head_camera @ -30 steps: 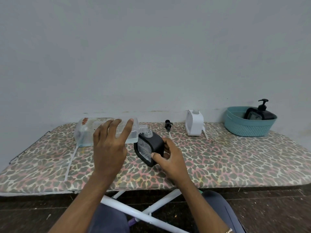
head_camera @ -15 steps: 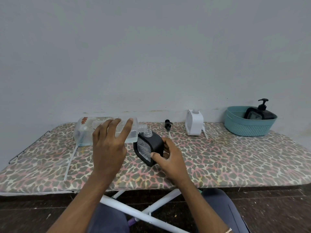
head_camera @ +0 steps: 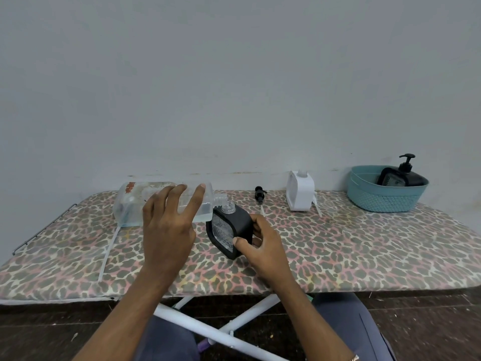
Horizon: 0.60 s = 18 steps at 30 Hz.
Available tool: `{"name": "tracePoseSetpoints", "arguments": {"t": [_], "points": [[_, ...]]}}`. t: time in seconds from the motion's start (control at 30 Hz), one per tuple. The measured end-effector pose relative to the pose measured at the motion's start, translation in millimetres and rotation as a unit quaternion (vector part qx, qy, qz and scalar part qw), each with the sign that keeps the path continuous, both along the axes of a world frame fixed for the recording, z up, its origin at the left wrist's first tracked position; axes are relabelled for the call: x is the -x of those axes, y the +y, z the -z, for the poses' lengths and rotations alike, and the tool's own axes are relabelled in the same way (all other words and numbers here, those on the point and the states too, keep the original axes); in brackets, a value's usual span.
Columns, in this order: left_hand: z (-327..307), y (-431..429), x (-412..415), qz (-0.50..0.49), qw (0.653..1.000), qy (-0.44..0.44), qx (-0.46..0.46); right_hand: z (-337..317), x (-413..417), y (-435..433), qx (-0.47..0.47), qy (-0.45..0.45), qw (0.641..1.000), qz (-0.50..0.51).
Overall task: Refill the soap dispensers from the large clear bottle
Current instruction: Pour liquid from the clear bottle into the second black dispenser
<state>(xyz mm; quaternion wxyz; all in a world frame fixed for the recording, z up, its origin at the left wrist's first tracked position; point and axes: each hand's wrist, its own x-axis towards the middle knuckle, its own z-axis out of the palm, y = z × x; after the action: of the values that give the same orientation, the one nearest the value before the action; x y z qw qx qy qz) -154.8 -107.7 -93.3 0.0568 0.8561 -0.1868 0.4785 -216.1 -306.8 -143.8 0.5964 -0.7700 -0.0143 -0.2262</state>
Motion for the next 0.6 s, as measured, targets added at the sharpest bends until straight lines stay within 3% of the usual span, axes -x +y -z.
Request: {"name": "tracePoseSetpoints", "arguments": {"t": [0.6], "points": [[-0.2,-0.2,-0.1,-0.002,1.0,-0.006,-0.004,-0.7,1.3,-0.1,-0.003,-0.001,1.0,-0.001]]}}
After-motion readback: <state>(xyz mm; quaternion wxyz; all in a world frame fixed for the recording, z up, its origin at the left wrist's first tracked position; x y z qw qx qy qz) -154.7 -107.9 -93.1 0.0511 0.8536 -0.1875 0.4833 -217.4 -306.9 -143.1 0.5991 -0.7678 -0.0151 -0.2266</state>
